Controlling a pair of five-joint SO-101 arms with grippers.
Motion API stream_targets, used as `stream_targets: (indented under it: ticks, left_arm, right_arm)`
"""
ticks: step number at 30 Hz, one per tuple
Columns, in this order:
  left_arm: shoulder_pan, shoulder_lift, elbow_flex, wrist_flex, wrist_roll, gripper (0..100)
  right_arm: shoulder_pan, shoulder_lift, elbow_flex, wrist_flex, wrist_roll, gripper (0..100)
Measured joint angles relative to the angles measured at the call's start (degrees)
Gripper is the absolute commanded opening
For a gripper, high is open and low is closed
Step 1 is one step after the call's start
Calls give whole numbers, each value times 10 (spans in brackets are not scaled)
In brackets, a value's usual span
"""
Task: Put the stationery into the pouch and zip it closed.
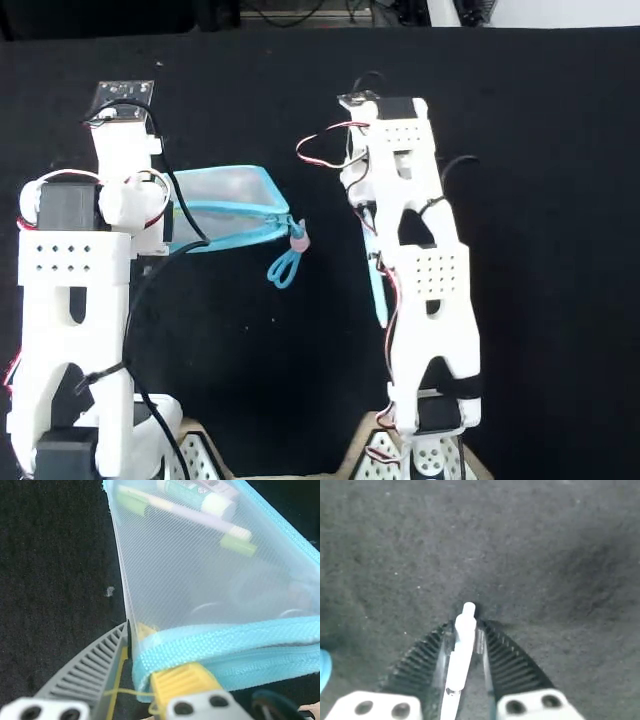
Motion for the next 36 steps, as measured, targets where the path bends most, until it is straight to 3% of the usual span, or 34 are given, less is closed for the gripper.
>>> stream_targets:
  ticks: [9, 20, 36]
  left_arm:
    - [0, 0, 0, 0, 0, 30]
    - [0, 0, 0, 0, 0, 30]
    - [0, 0, 0, 0, 0, 30]
  right_arm:
    - [55, -54, 3, 0, -37, 10]
    - [59, -173, 128, -12, -37, 11]
    - [46, -447, 529, -295, -38, 11]
